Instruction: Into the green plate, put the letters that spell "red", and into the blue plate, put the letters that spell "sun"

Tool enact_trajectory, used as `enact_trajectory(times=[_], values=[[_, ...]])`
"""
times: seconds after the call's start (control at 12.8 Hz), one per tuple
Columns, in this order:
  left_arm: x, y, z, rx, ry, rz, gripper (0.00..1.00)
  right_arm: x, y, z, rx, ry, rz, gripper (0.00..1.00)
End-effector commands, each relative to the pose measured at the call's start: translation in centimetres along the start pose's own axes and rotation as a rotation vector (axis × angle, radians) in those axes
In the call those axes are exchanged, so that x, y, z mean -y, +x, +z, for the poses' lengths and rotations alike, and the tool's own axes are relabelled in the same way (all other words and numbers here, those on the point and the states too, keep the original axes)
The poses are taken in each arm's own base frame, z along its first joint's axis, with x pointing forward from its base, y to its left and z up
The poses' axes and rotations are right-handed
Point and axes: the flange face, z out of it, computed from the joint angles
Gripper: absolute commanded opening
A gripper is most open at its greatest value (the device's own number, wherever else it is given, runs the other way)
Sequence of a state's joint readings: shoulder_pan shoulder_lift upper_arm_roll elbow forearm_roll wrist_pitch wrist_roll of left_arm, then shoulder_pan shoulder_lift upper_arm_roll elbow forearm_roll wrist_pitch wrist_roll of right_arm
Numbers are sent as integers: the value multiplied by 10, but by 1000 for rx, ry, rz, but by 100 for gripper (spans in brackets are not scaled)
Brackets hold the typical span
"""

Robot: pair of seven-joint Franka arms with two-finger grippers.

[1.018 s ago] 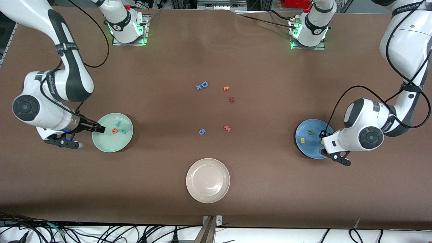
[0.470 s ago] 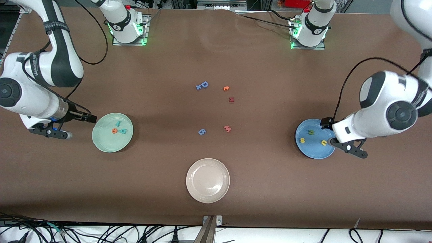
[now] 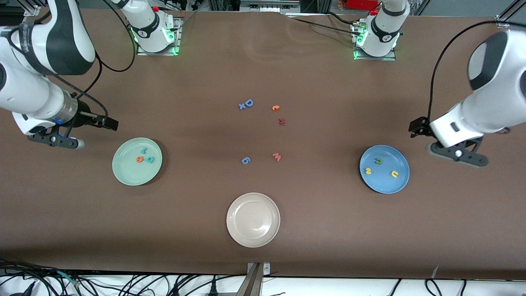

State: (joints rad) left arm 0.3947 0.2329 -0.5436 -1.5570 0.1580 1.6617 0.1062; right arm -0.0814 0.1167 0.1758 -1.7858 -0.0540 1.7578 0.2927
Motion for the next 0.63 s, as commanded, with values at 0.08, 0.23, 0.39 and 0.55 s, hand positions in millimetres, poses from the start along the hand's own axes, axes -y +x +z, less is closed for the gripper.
enact_trajectory(times=[0.08, 0.23, 0.39, 0.55], values=[[13, -40, -55, -88, -82, -69, 100, -5, -29, -32, -12, 10, 4, 100], [-23, -46, -73, -110, -23, -16, 100, -9, -39, -49, -19, 50, 7, 100], [-36, -49, -69, -94, 14, 4, 100, -11, -43, -64, -18, 53, -22, 100], [-45, -50, -67, -90, 8, 15, 100, -12, -46, -75, -14, 51, -59, 100]])
